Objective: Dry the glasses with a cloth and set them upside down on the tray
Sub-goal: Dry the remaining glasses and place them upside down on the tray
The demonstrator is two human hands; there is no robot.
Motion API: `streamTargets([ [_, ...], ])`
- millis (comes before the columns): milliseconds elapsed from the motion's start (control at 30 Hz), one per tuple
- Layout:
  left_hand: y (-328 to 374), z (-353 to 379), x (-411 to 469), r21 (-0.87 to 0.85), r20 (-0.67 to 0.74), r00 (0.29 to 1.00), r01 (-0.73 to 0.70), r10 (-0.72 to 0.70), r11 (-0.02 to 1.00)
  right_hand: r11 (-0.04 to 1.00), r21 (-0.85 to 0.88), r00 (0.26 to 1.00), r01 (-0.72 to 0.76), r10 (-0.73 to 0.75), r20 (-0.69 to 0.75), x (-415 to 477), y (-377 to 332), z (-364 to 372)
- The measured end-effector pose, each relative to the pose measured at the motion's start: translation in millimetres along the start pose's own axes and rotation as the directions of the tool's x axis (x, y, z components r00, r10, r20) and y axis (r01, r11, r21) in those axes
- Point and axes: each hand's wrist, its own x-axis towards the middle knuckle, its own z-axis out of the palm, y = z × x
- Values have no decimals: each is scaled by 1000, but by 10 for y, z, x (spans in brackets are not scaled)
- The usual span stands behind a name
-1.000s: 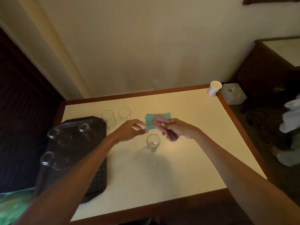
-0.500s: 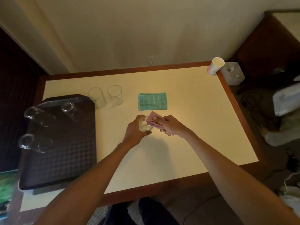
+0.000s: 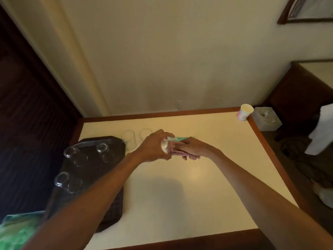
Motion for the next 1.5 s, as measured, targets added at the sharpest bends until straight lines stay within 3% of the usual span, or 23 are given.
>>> streamTargets([
  [233,301,-832,47,-47,-87,993,-83,78,995,986,14,980,167,-164,-109,-16,-643,-375],
  [367,297,-1225,4,-267,-109,993,25,-56,963,976,-4,954,219,-215,-209,-17,-853,-479],
  [400,265,-1286,-16,-362,-86,986,103,-143,927,972,-16,946,233,-231,-227,-24,-906,-499],
  [467,198,-1315,-37,-552,92,937,330,-338,765,963,-33,930,269,-268,-251,-40,-1000,-508],
  [533,202,-1276,-56,-669,253,888,447,-383,594,954,-73,913,292,-300,-276,-32,-1095,-492],
  [600,255,-1193,-27,-723,227,885,433,-407,538,952,-150,897,266,-302,-324,11,-1177,-457],
  [700,353,-1112,42,-730,49,898,331,-438,598,928,-334,834,167,-314,-453,53,-1270,-423],
  [767,367,-1129,50,-734,0,909,282,-416,617,916,-370,802,153,-334,-495,90,-1292,-422],
  [967,325,-1257,-59,-766,64,932,274,-356,582,878,-349,799,326,-453,-394,112,-1331,-455],
  [1067,300,-1306,-92,-812,188,937,317,-294,490,778,-543,681,316,-584,-442,125,-1337,-527],
  [1233,352,-1337,-136,-811,342,892,440,-297,386,448,-834,469,321,-841,-271,21,-1424,-529],
  [1300,401,-1320,-111,-795,358,876,467,-324,386,396,-866,374,304,-886,-274,48,-1439,-521],
  [1333,422,-1312,-97,-793,337,881,455,-331,404,441,-841,377,314,-871,-315,55,-1442,-522],
  [1400,480,-1308,-80,-797,222,909,377,-352,472,629,-722,470,288,-750,-466,184,-1381,-534],
  [1500,533,-1329,-64,-792,-51,935,176,-351,585,912,-323,771,252,-391,-503,311,-1364,-428],
])
